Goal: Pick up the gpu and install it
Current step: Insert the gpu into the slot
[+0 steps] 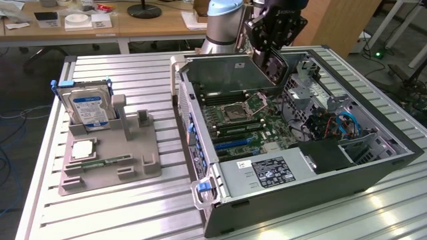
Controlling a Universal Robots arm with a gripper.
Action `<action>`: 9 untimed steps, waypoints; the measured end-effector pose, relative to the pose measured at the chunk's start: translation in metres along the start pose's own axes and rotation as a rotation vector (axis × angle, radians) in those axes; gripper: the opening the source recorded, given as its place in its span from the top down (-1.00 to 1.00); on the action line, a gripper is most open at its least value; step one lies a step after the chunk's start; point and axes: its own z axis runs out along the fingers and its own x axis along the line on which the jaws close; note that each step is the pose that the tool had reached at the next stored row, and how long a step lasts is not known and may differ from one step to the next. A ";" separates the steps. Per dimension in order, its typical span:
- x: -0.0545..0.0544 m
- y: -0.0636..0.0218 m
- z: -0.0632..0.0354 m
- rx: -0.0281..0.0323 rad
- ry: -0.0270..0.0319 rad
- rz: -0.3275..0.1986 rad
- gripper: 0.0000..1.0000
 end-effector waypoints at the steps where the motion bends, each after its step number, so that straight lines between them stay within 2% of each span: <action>1: 0.000 0.0000 0.0000 -0.0001 0.0003 -0.007 0.45; 9: 0.000 -0.0005 0.0000 -0.0004 0.0019 -0.057 0.45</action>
